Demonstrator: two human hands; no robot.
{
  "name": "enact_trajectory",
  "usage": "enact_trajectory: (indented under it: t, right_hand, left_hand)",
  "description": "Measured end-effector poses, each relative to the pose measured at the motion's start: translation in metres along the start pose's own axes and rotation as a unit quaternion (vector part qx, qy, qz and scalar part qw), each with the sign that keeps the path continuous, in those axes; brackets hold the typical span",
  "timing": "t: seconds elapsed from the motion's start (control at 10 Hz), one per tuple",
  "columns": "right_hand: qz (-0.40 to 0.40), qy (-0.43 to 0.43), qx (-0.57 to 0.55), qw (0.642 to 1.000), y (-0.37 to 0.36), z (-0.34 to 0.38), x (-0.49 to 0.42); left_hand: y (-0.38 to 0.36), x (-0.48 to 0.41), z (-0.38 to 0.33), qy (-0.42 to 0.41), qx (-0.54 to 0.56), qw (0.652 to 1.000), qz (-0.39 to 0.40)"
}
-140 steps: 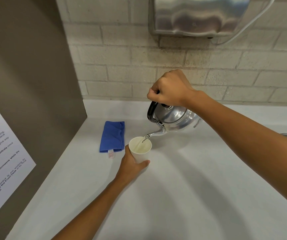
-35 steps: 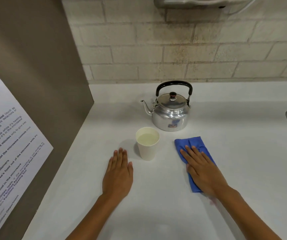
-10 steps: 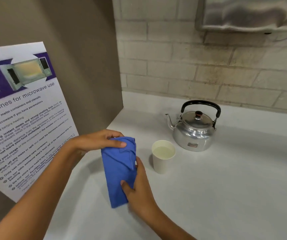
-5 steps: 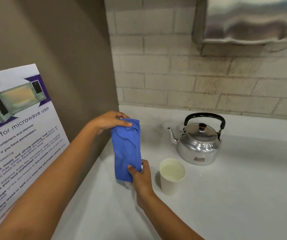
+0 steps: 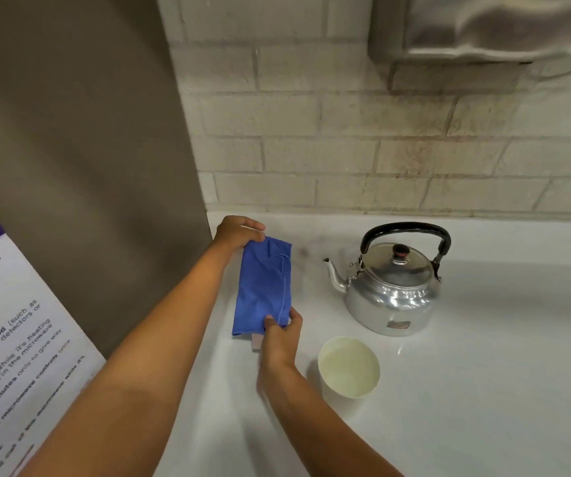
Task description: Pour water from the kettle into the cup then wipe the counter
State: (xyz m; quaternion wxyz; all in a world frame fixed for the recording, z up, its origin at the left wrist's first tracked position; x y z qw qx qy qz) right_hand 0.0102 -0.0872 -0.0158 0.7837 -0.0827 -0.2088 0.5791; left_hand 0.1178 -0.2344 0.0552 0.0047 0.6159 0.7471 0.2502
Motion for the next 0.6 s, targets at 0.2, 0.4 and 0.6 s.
enact_trajectory:
  t: [0.2,0.4,0.6]
  right_hand:
    - [0.001,-0.009,0.036,0.999,-0.001,-0.005,-0.011]
    - [0.046,0.006,0.154,0.987,-0.006,0.000,-0.002]
    - [0.098,0.060,0.254,0.960,-0.028,0.042,0.020]
  left_hand:
    - [-0.018,-0.024,0.025,0.002,-0.001,0.999,-0.032]
    - [-0.030,-0.021,0.029,0.002,-0.053,0.999,0.005]
    - [-0.019,0.009,0.006,-0.067,-0.252,0.964,-0.047]
Point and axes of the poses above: each hand's wrist, its own x-axis away from the middle knuckle, its own y-axis out of the back of the hand, z = x × y, the point moved 1 cm from there along -x, towards the middle knuckle, and after that the axes turned 13 degrees about y, right-handed, at the moved point
